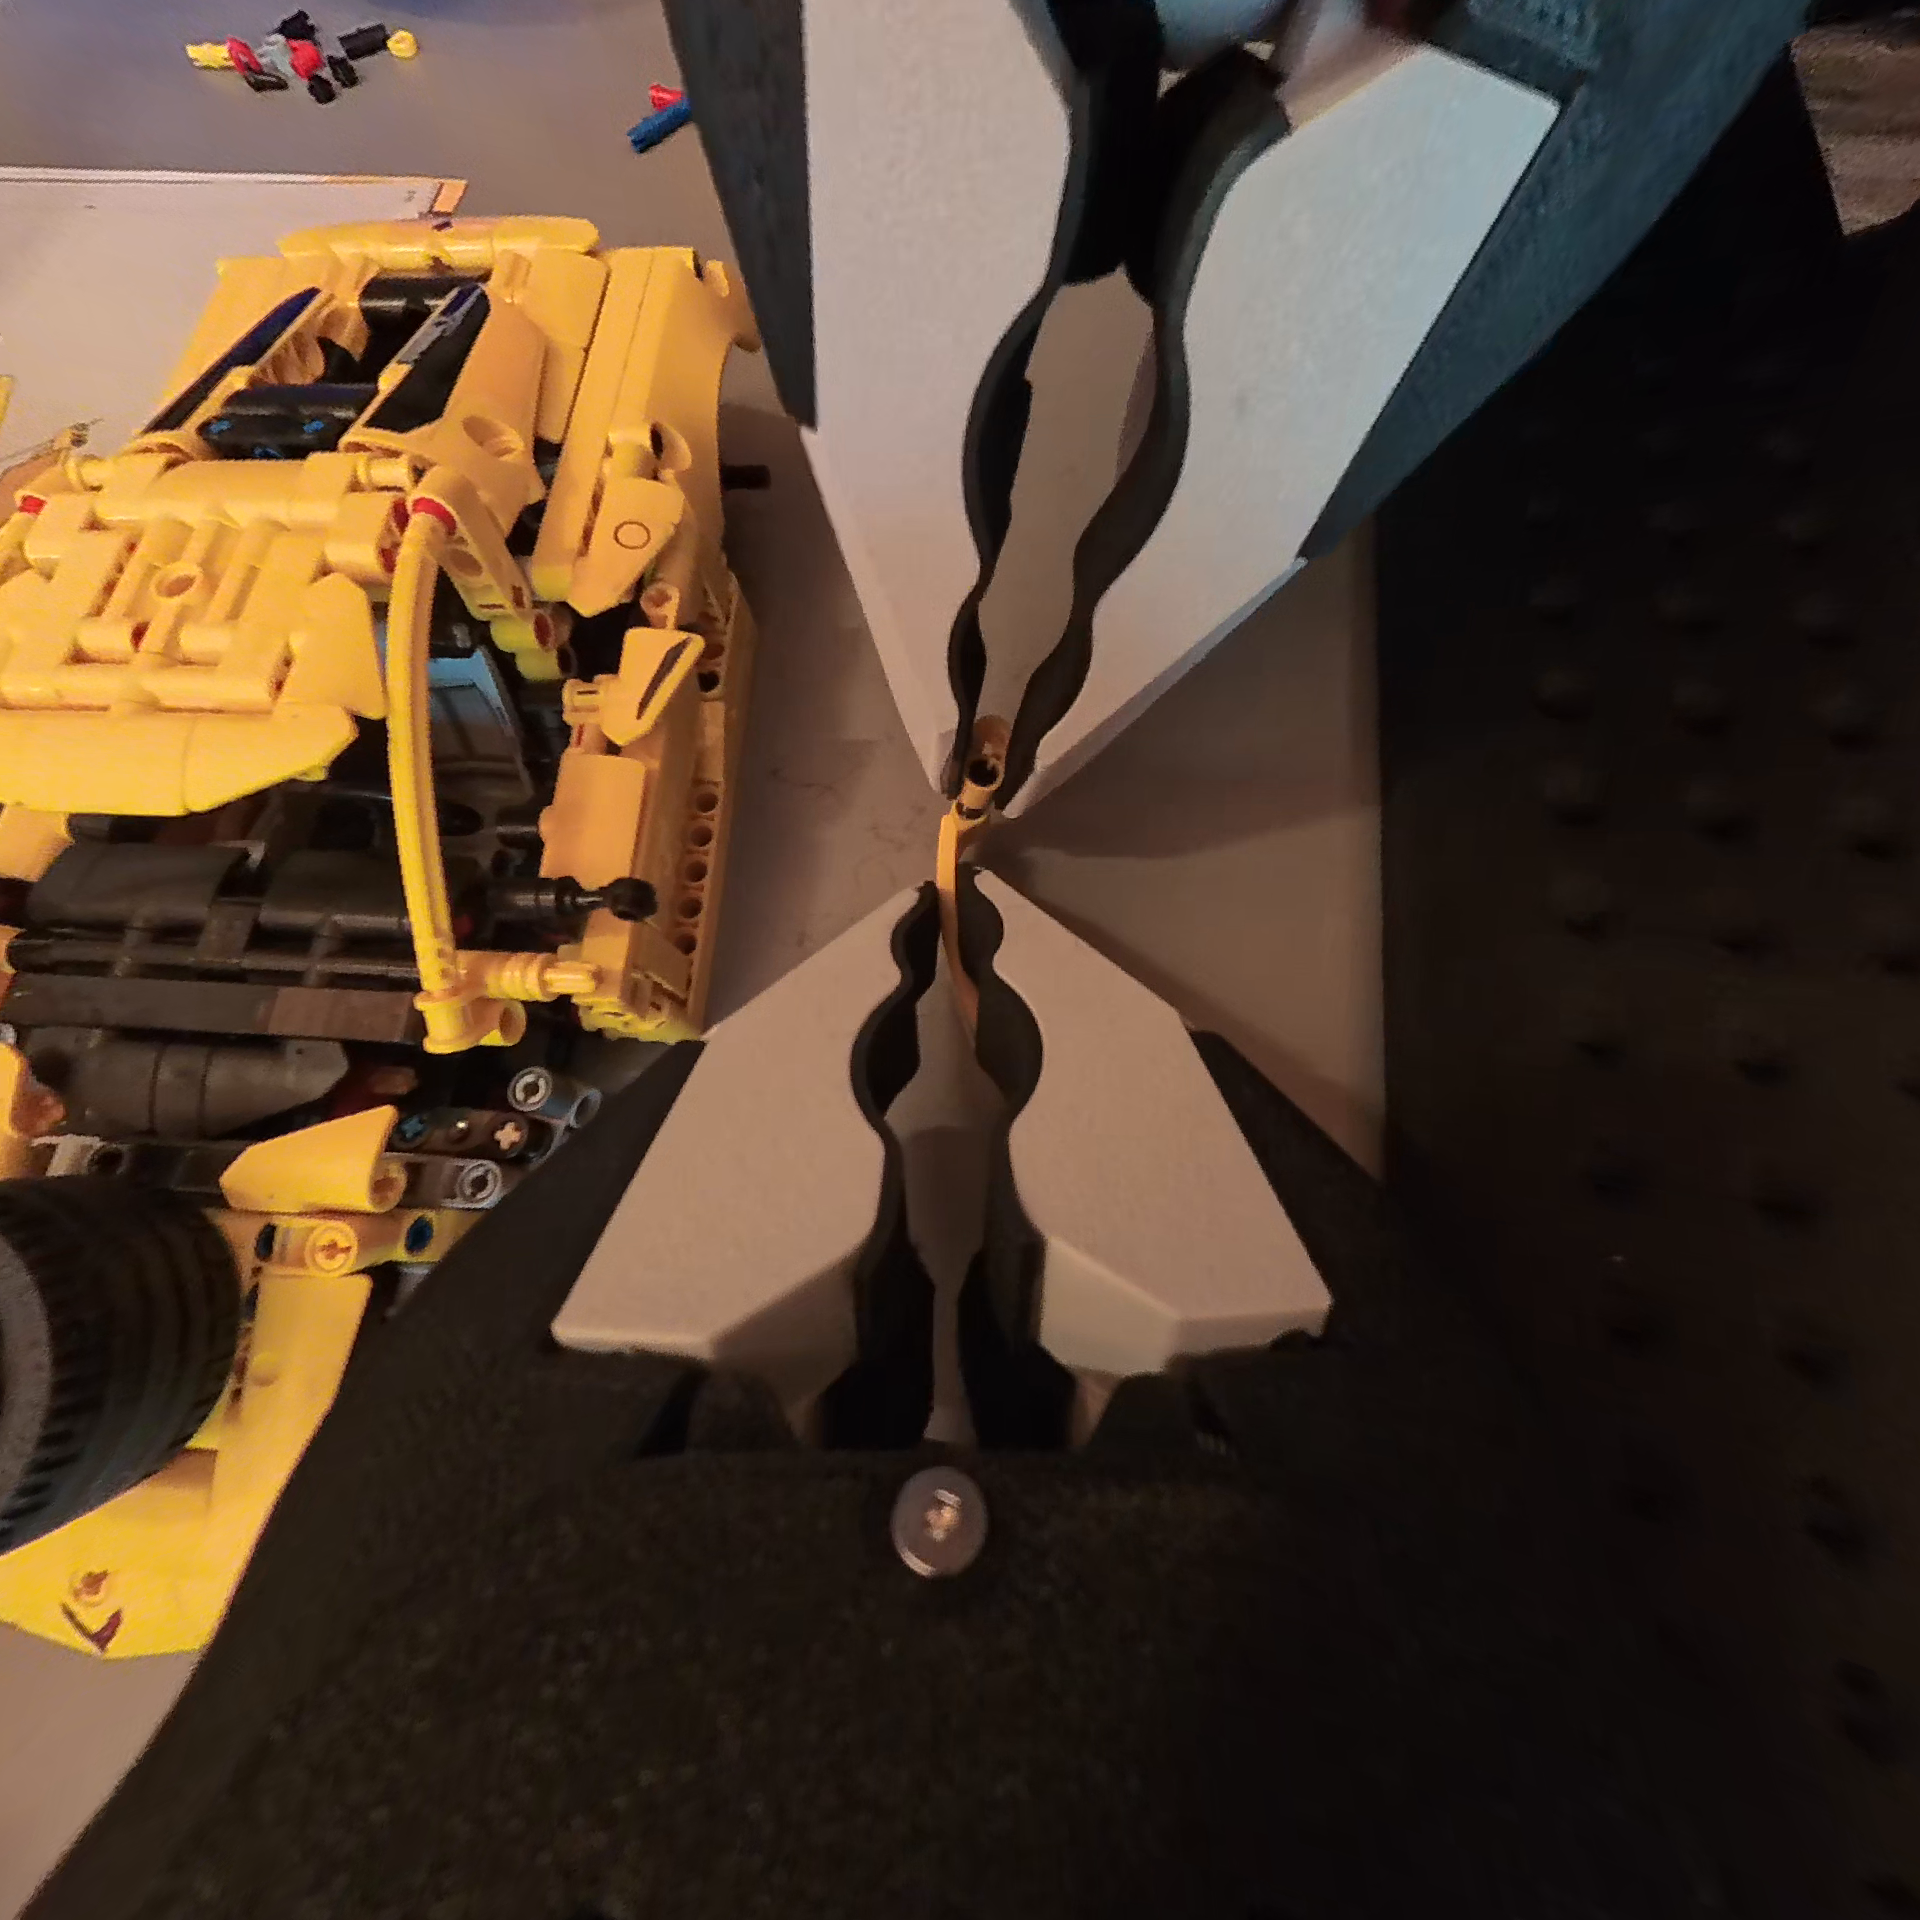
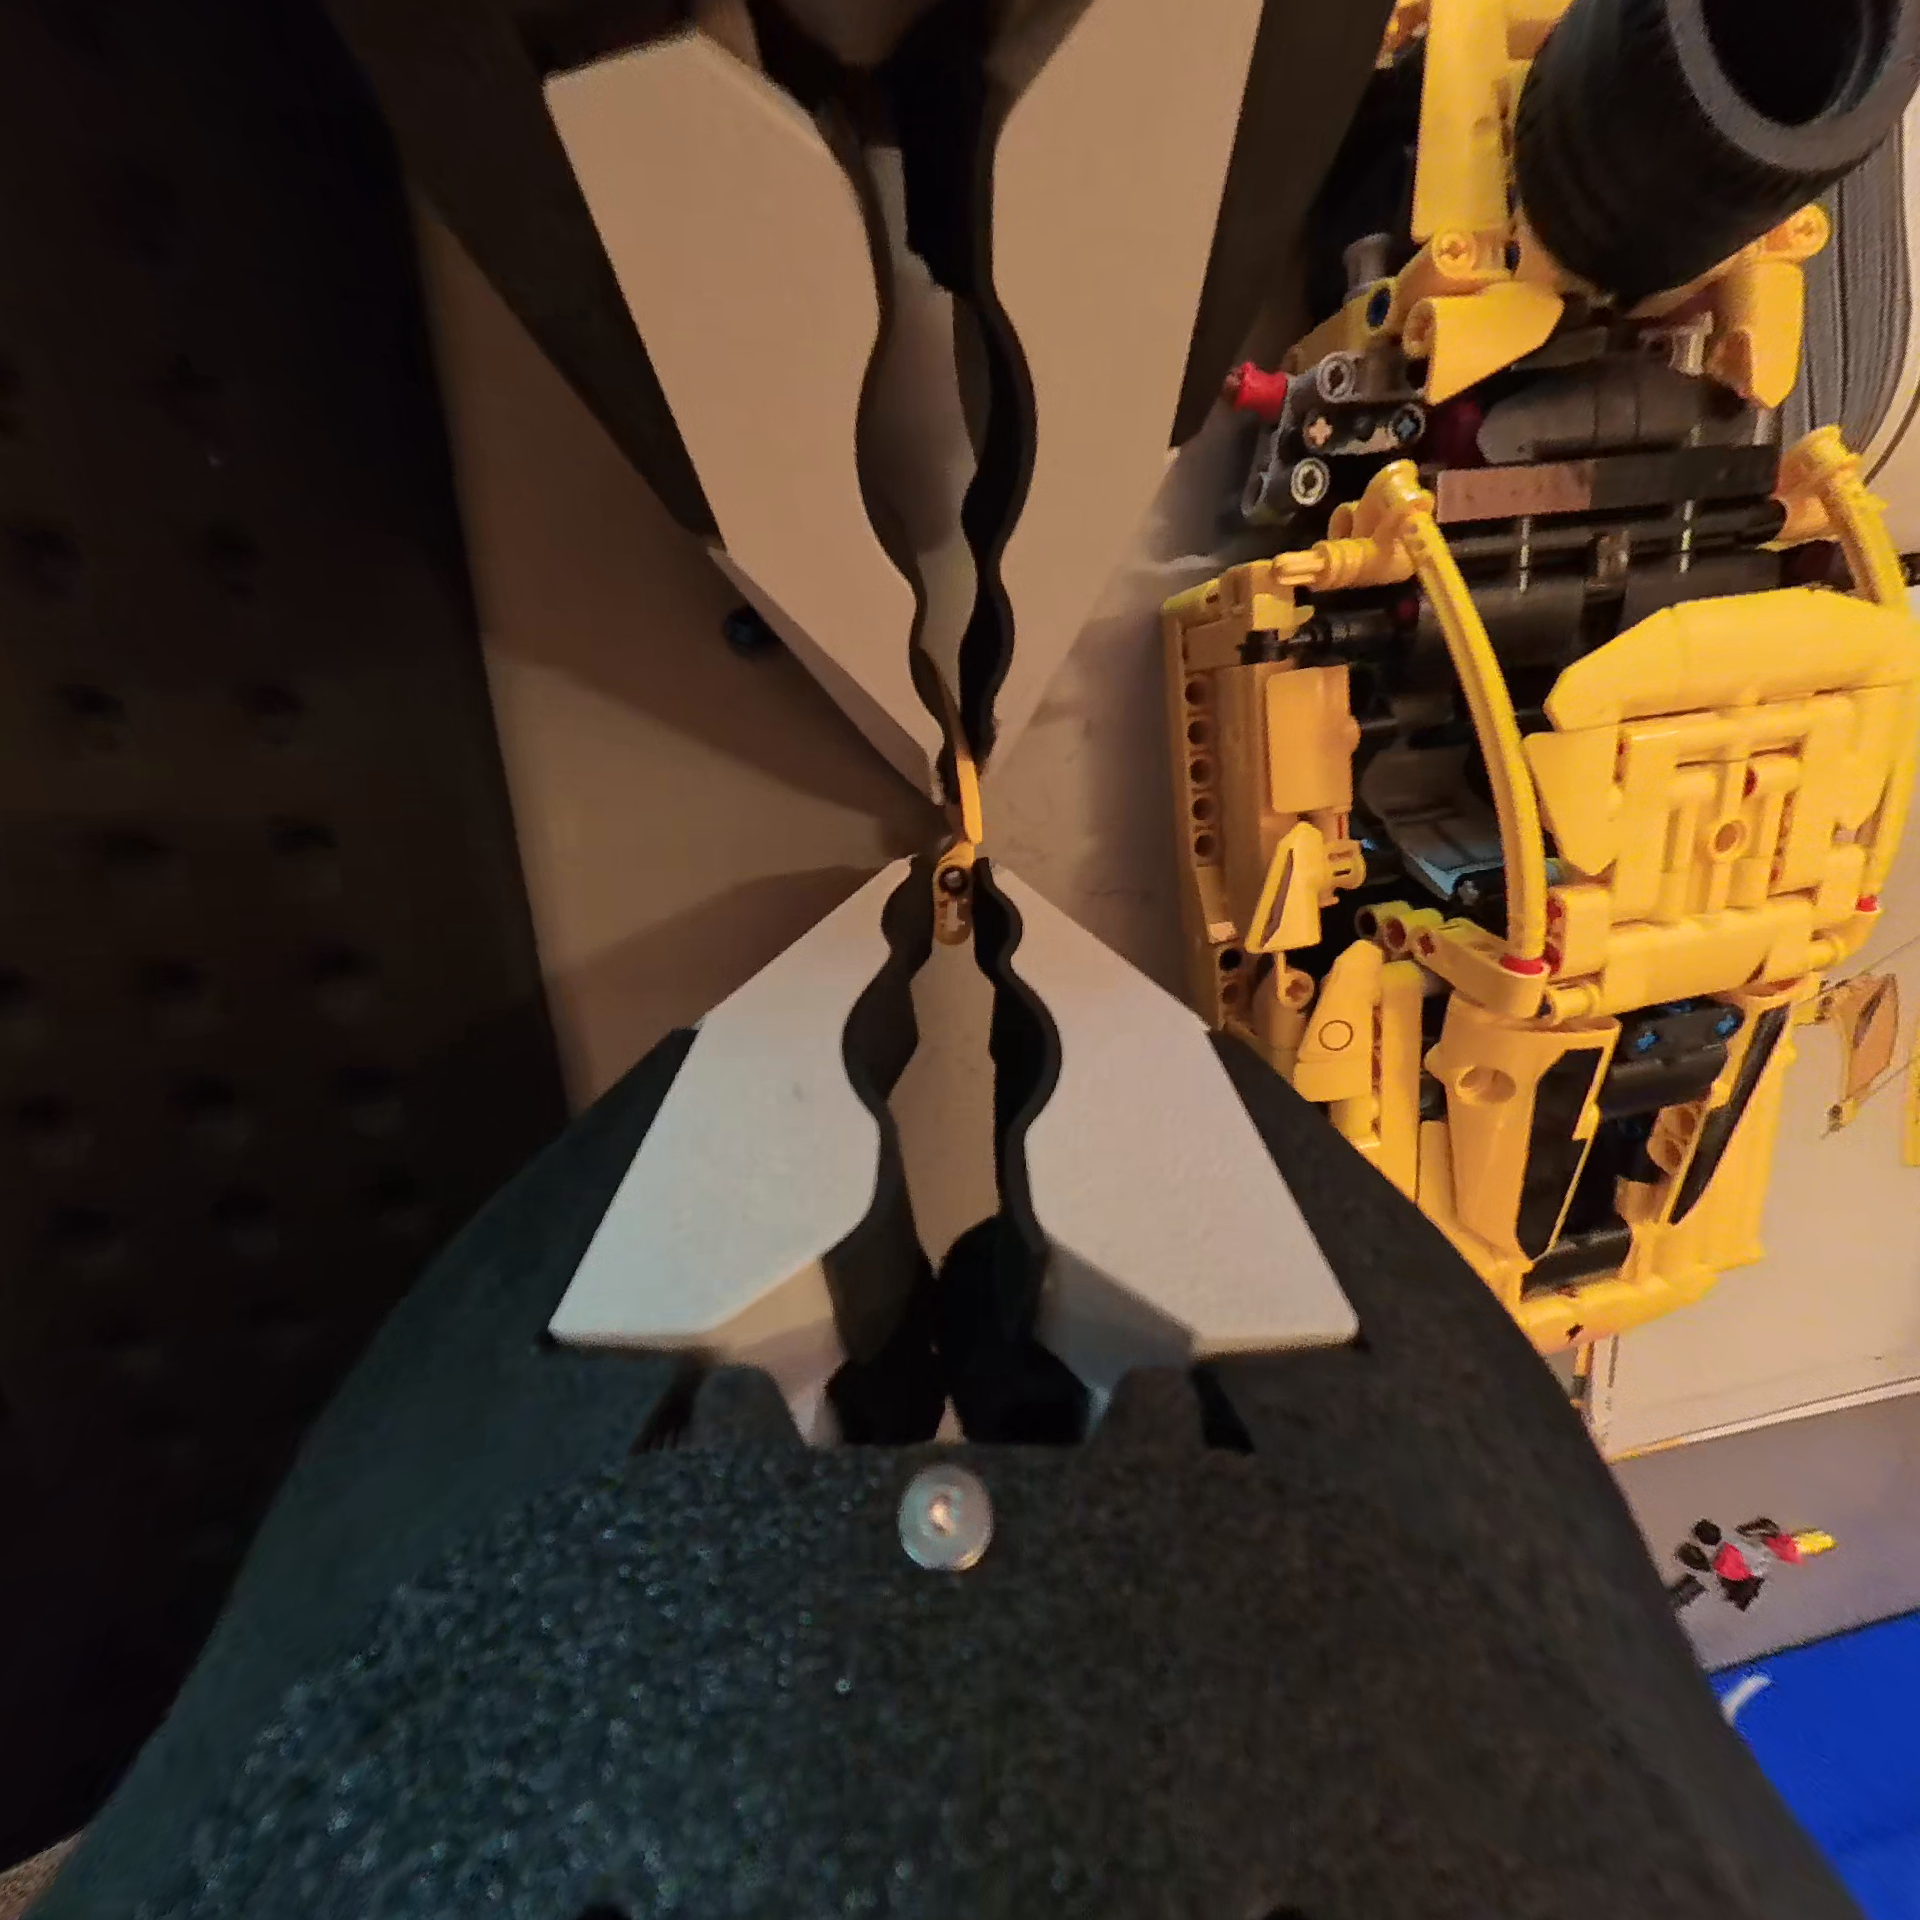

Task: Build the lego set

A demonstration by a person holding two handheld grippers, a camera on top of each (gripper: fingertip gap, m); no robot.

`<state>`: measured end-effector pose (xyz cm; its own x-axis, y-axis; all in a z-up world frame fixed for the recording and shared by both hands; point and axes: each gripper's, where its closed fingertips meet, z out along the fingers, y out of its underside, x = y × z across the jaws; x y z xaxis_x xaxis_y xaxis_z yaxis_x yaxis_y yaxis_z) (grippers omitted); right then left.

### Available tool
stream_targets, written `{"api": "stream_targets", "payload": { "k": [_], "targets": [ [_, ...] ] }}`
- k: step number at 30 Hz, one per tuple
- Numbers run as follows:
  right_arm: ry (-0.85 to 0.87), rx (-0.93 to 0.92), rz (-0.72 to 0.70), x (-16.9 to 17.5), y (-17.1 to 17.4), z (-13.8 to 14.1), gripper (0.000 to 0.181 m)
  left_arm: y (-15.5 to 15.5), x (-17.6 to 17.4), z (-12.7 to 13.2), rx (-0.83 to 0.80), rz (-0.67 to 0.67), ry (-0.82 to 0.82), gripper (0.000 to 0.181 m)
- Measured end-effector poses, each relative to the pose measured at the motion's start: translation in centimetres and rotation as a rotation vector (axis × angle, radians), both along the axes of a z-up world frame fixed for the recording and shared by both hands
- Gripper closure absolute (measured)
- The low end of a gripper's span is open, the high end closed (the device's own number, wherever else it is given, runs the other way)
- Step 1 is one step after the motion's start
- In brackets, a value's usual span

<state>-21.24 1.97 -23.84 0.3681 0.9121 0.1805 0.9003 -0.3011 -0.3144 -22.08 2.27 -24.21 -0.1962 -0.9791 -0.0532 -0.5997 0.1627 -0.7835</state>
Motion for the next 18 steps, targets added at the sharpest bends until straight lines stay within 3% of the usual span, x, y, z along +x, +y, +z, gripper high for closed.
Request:
{"api": "stream_targets", "payload": {
  "k": [9, 18],
  "targets": [
    [0.089, -0.162, -0.104, 0.01, -0.04, -0.01, 0.175, -0.01, 0.00, 0.01, 0.002, 0.004, -0.003, 0.178],
    [-0.013, -0.117, 0.000, -0.02, -0.22, -0.08, 0.175, -0.02, 0.01, 0.04, 0.012, 0.006, -0.006, 0.179]
  ]
}}
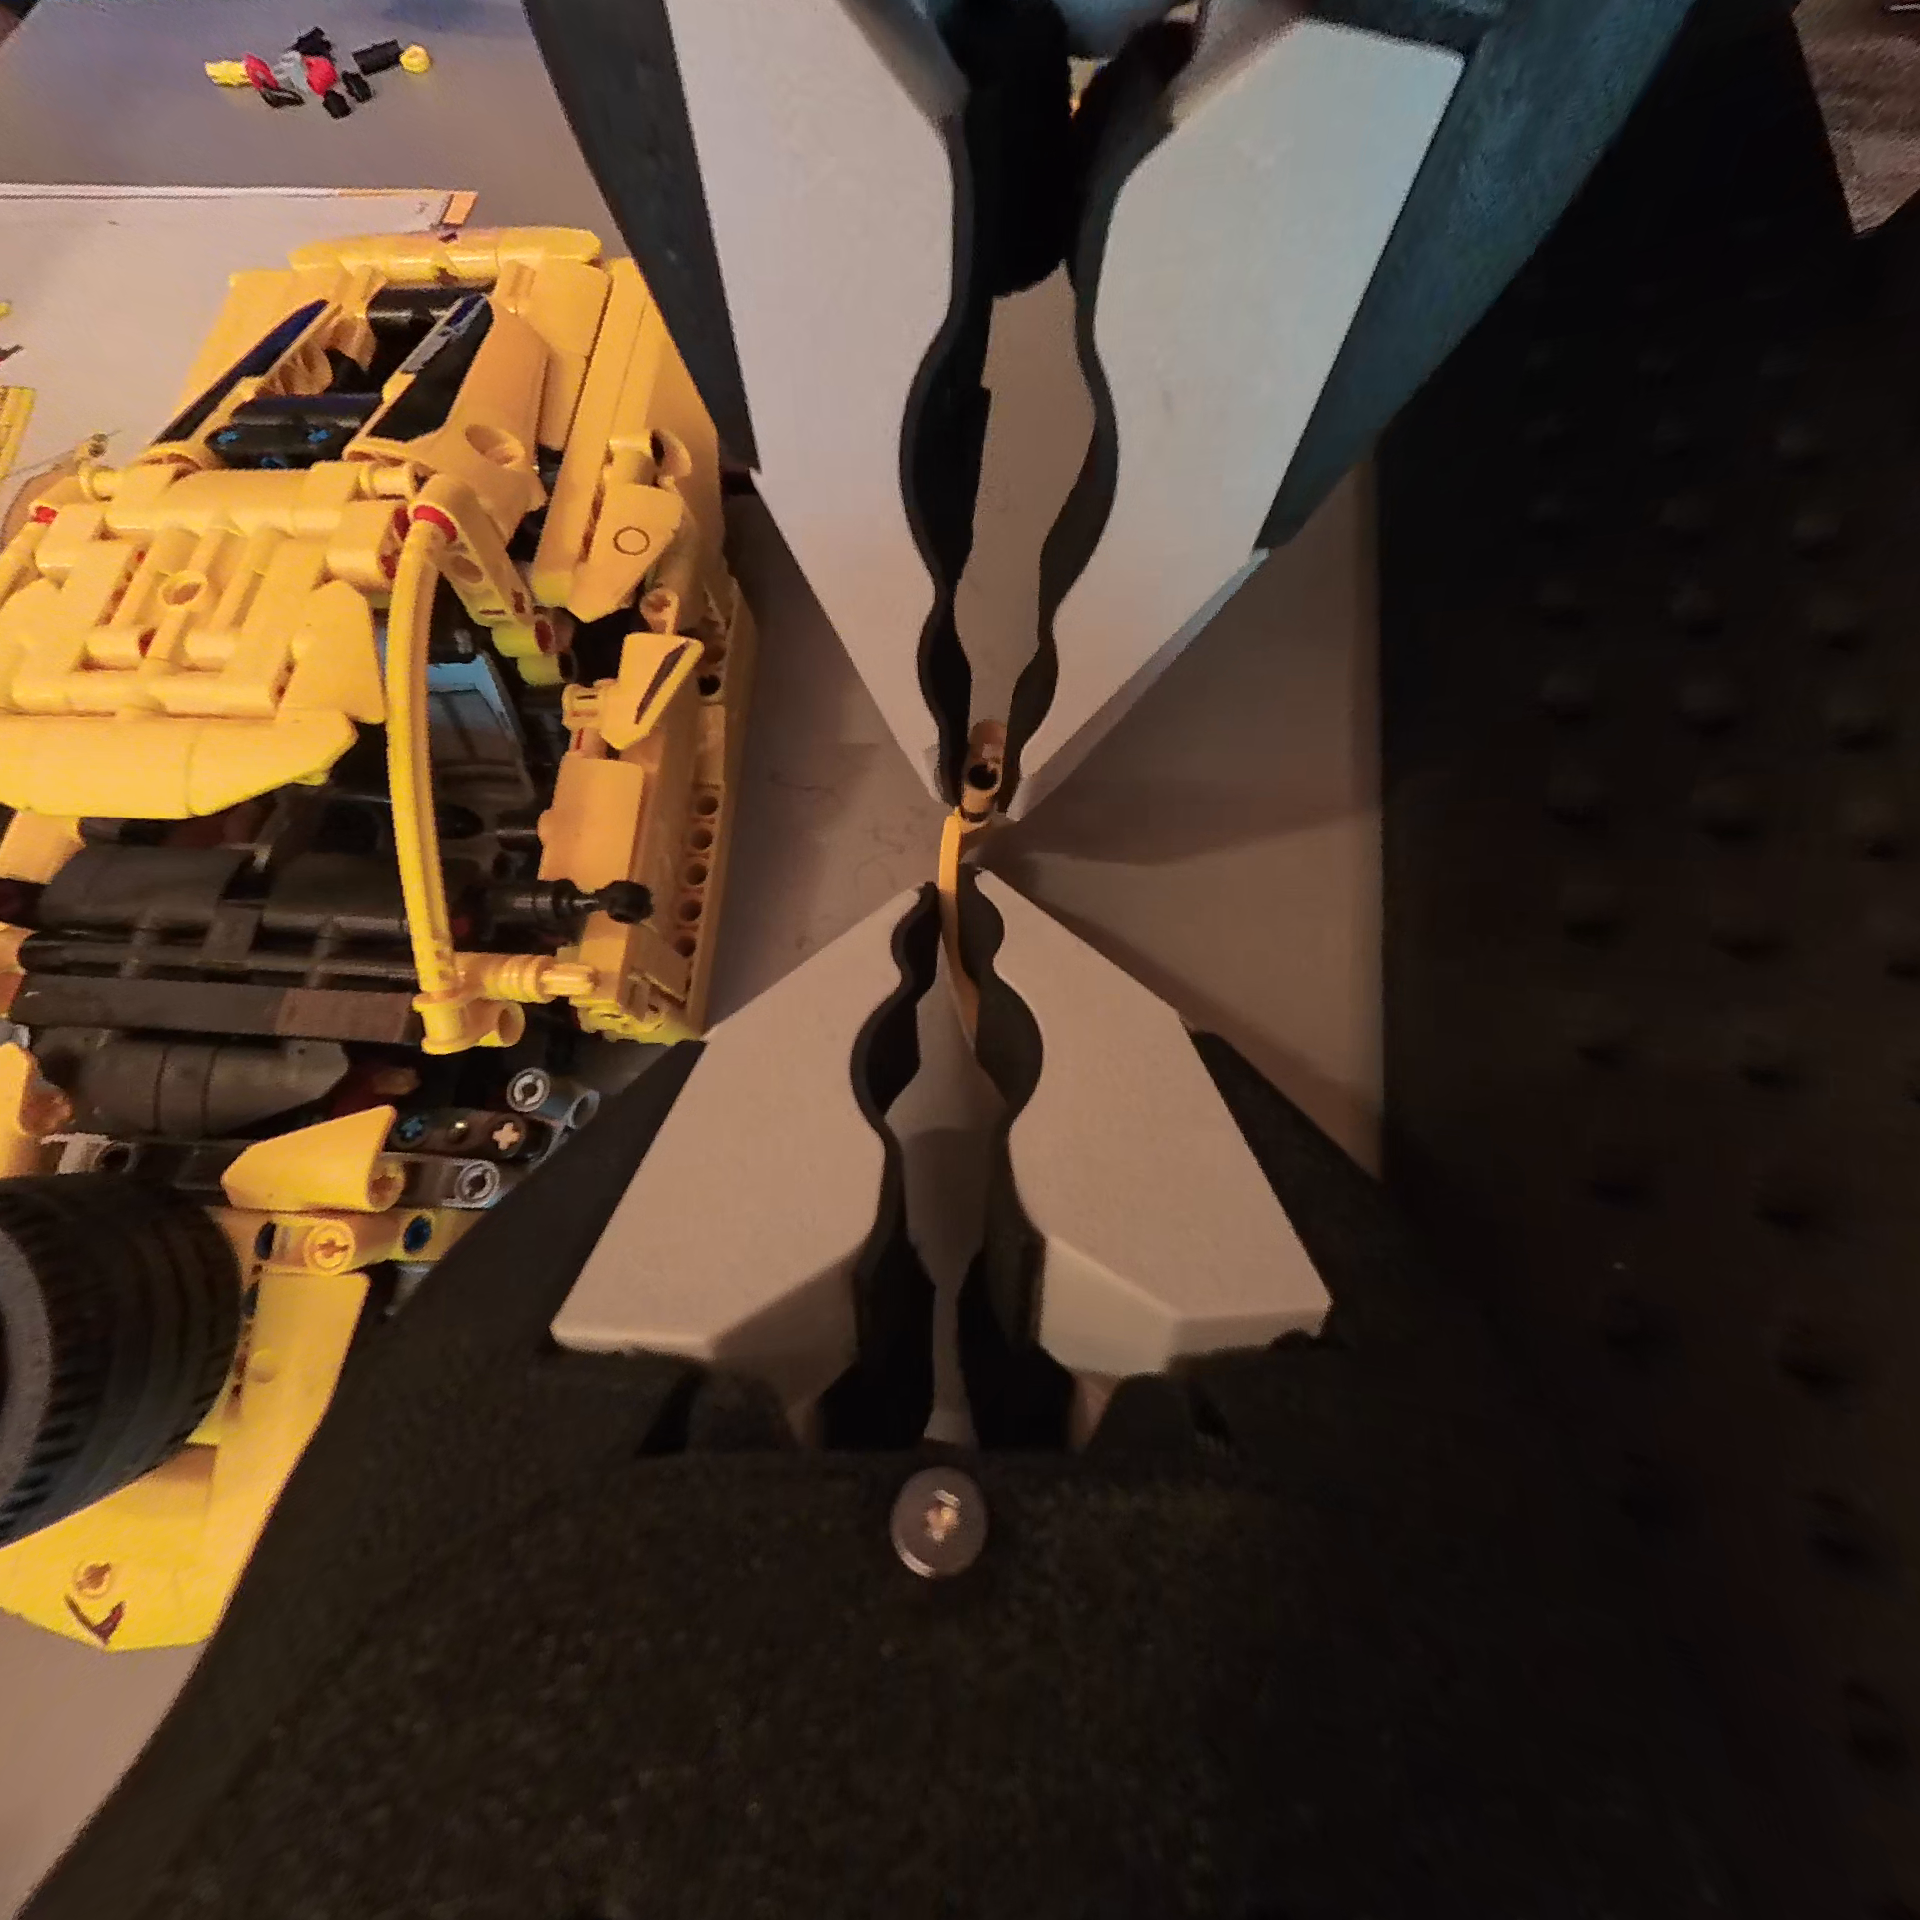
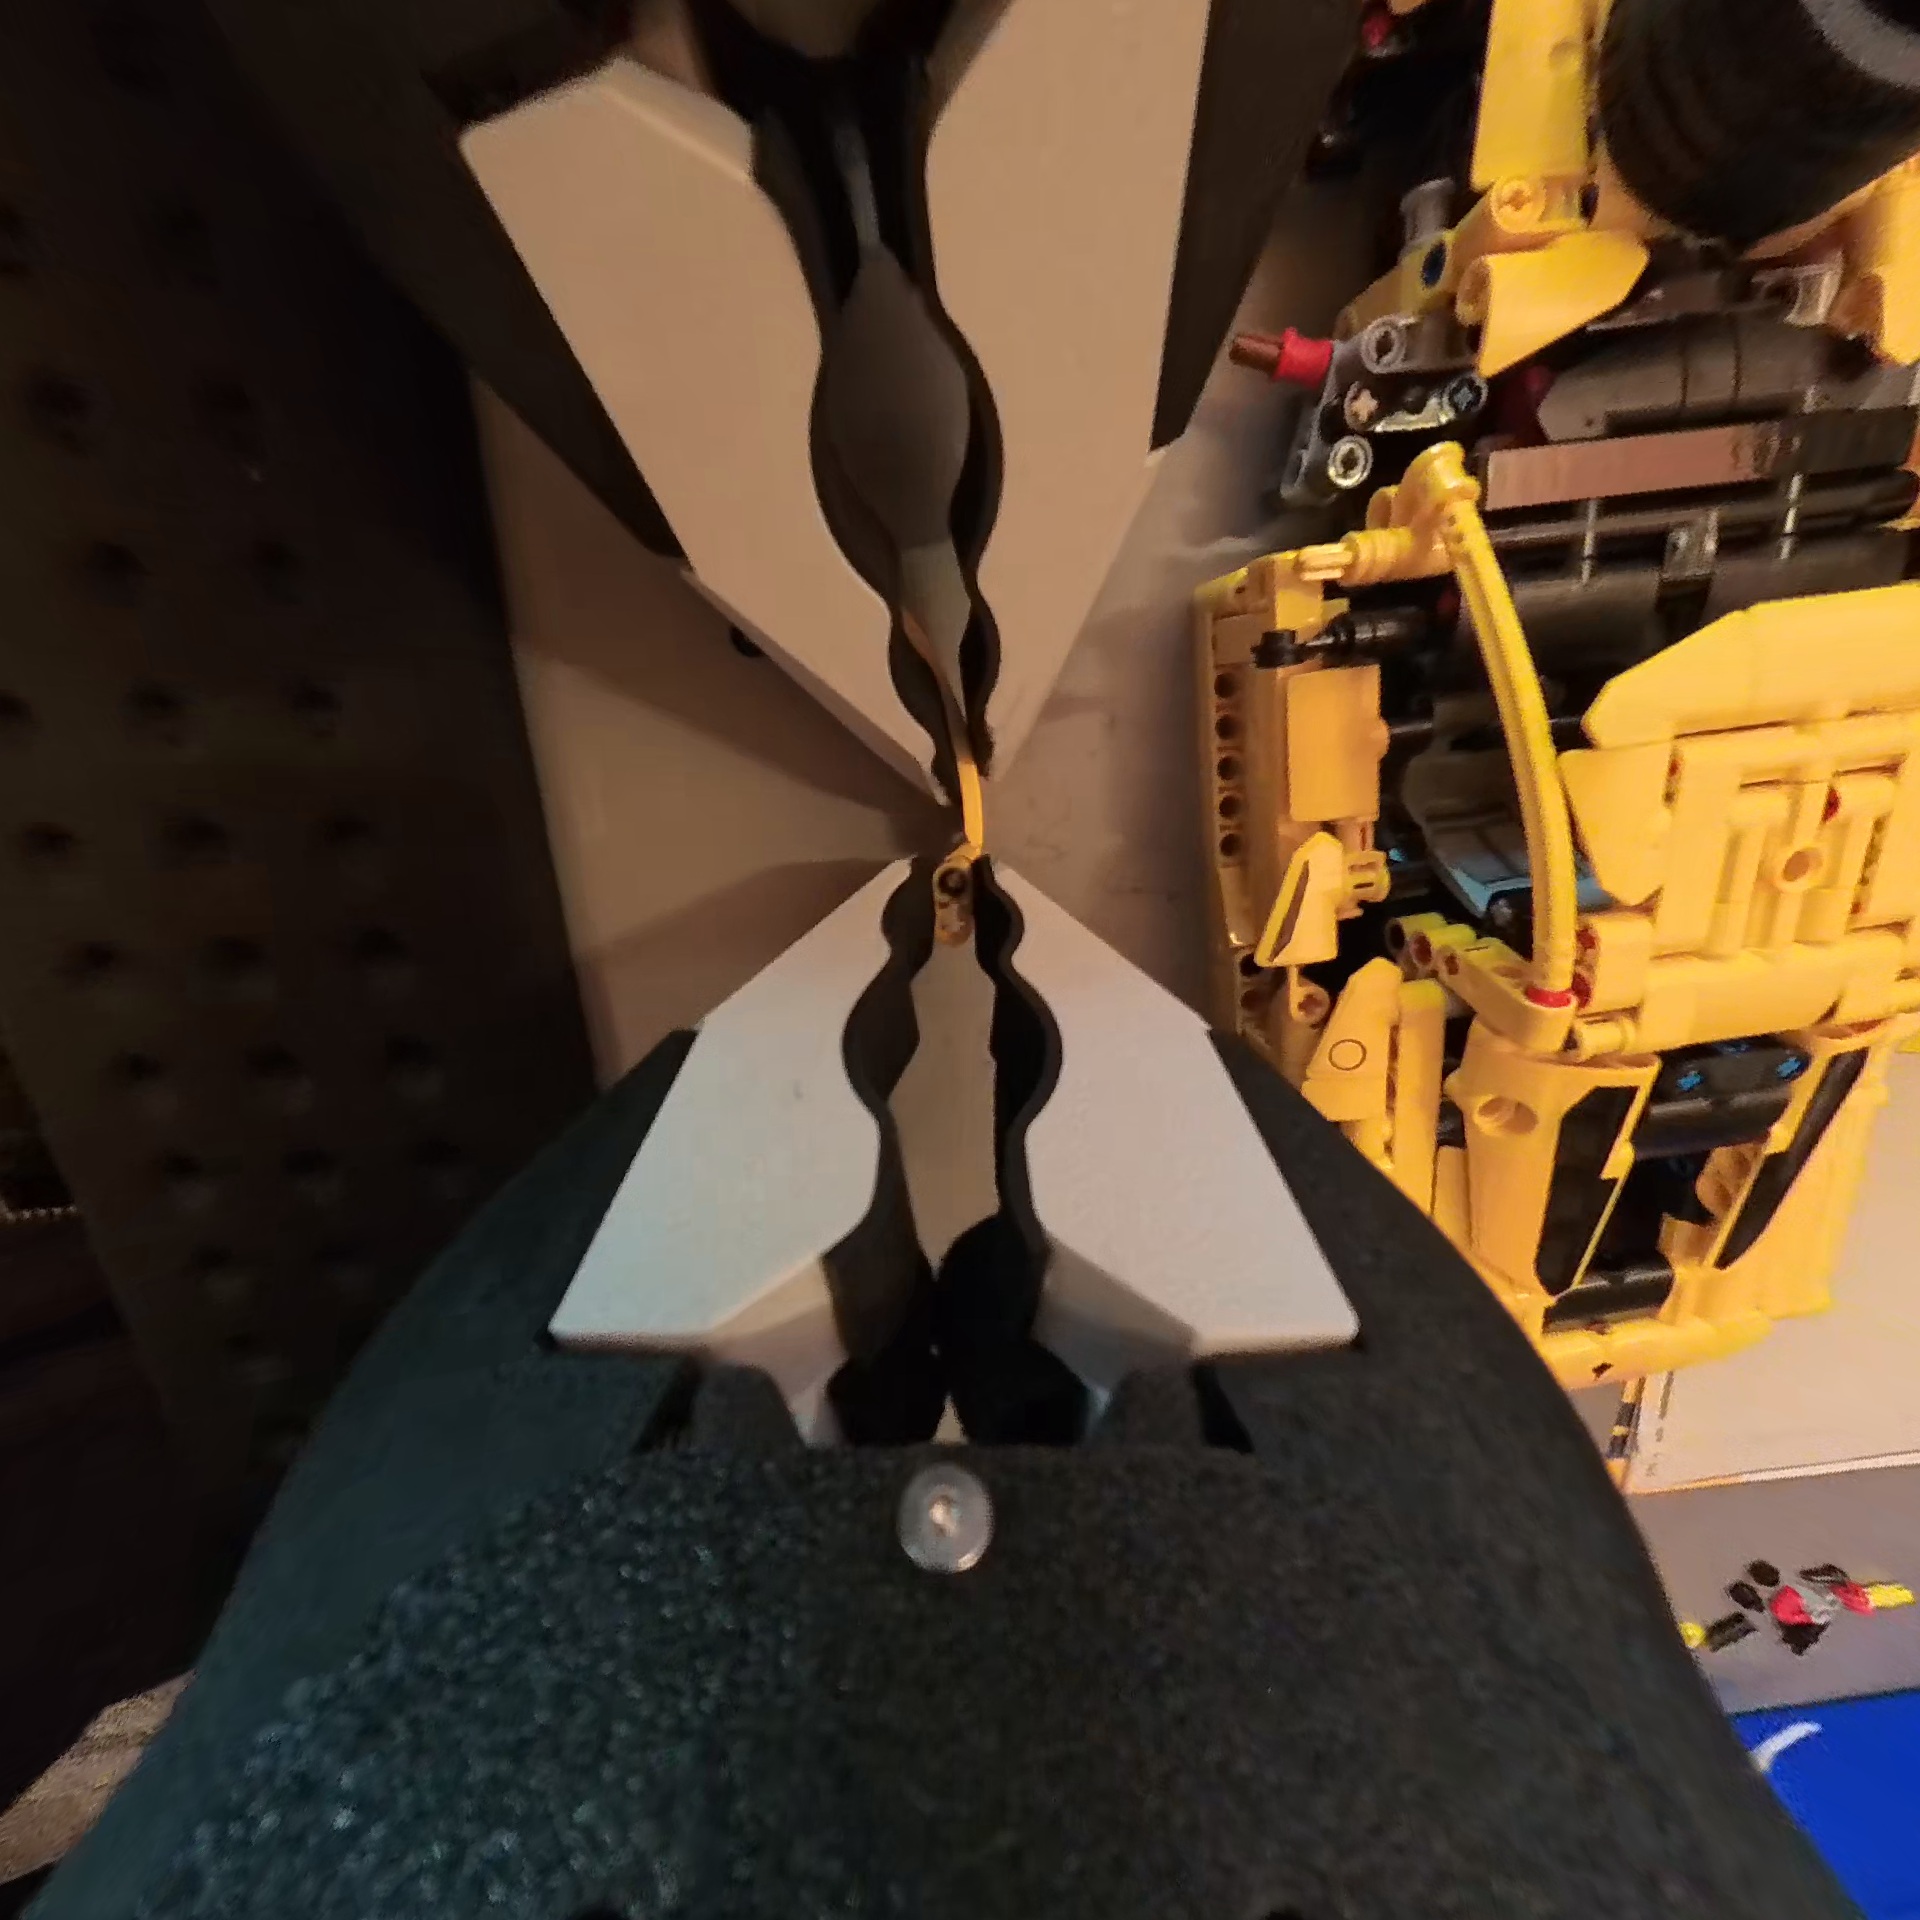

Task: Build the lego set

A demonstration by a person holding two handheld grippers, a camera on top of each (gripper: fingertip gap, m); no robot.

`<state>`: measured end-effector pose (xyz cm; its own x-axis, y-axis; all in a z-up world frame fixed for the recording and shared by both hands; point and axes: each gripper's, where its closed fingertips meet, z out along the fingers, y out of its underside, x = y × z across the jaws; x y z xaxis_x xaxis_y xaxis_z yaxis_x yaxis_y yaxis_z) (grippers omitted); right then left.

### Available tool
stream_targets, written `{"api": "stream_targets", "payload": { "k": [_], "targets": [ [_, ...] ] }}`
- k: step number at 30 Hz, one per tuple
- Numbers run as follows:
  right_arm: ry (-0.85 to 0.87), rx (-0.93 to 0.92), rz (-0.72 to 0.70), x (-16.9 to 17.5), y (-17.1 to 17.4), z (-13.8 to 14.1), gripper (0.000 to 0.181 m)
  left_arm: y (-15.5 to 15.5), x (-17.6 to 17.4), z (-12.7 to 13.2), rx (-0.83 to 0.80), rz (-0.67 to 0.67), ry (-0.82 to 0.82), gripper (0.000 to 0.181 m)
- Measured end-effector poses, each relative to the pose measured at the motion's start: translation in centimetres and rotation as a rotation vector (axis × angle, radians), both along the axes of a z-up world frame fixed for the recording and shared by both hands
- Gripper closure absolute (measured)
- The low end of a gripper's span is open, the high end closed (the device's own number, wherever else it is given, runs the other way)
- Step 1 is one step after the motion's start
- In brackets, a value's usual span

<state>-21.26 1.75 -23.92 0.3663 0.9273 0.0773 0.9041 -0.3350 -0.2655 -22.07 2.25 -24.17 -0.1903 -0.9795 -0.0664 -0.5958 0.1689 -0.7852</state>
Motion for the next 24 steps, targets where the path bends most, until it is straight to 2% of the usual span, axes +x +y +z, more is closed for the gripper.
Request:
{"api": "stream_targets", "payload": {
  "k": [4, 6, 9, 12, 15, 16, 19, 21, 24],
  "targets": [
    [0.053, -0.059, -0.024, 0.0, 0.0, 0.0, 0.175, 0.0, 0.0, 0.0, 0.015, 0.000, -0.001, 0.179],
    [0.045, -0.119, -0.100, 0.1, -0.1, -0.6, 0.175, -0.1, 0.1, -0.1, 0.010, -0.001, 0.003, 0.178],
    [-0.033, -0.015, -0.069, 0.2, 0.0, -0.6, 0.175, -0.2, 0.1, 0.0, 0.001, -0.004, -0.002, 0.179],
    [0.014, -0.009, -0.129, 0.2, 0.0, -0.6, 0.175, -0.2, 0.1, 0.0, 0.006, -0.006, -0.002, 0.178],
    [0.016, 0.065, -0.130, 0.1, 0.1, -0.6, 0.174, -0.2, 0.0, 0.0, 0.005, -0.010, 0.001, 0.178],
    [0.038, 0.084, -0.127, 0.1, 0.1, -0.5, 0.174, -0.3, 0.0, 0.0, -0.001, -0.016, 0.004, 0.178],
    [0.172, 0.123, -0.178, 0.5, 0.2, 0.2, 0.153, 0.0, -0.4, 0.0, -0.012, -0.013, 0.011, 0.179],
    [0.322, 0.132, -0.198, -0.1, -0.1, 1.3, 0.142, -0.4, -0.4, 0.4, -0.132, -0.008, 0.003, 0.179],
    [0.411, 0.252, -0.200, -0.4, -0.1, 1.7, 0.142, 0.0, -0.3, 1.5, -0.286, 0.020, -0.030, 0.179]
  ]
}}
